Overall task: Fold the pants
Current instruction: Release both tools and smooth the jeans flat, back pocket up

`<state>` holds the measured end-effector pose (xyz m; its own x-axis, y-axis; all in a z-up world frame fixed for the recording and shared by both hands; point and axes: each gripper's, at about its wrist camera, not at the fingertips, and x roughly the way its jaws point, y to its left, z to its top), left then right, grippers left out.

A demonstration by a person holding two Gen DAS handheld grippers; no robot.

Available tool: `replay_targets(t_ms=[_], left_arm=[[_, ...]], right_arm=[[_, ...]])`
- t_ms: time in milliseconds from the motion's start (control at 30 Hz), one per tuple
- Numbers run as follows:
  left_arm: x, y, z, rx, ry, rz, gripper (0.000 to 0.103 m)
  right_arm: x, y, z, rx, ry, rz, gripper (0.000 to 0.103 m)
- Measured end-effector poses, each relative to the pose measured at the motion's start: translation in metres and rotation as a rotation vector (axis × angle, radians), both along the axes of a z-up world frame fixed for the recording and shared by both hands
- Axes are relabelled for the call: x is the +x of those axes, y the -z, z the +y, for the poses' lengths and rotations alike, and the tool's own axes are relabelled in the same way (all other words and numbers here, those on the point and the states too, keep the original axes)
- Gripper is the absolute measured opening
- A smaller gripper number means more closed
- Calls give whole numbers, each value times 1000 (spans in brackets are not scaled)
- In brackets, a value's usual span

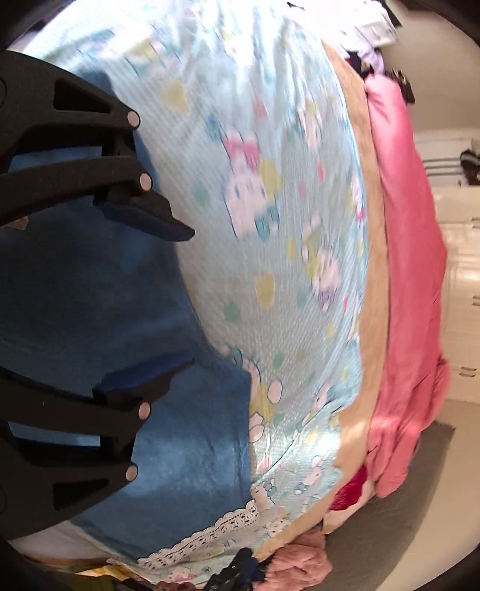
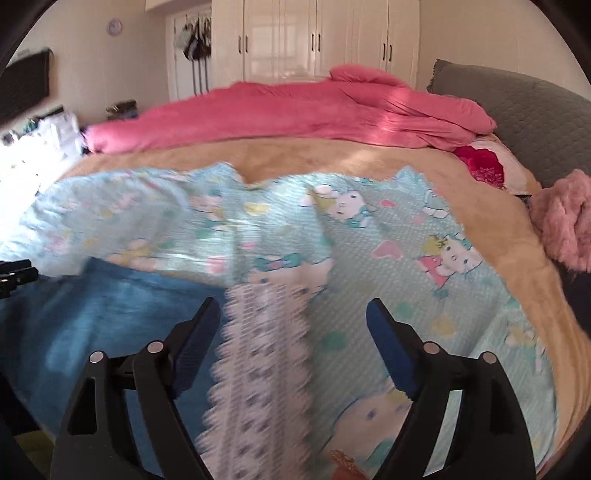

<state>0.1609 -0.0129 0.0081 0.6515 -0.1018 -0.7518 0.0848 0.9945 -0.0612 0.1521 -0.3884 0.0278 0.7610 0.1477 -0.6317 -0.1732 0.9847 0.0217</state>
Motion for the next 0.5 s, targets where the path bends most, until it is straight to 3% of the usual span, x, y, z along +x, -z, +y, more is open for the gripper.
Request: replay_targets(t_ms=[100, 300, 400, 500], left_arm=[[-25, -7, 15, 40, -35, -38, 60], [-37, -4, 8, 12, -13, -2, 62], [-30, 5, -17, -2, 66, 18, 74], [-18, 24, -24, 23, 63, 47, 81]], right_arm=[[-22, 0, 19, 8, -55, -7, 87], [-41, 14, 85, -74, -204, 24, 89], [-39, 24, 115, -114, -256, 57, 89], [-30, 35, 129, -101, -275, 111, 89]])
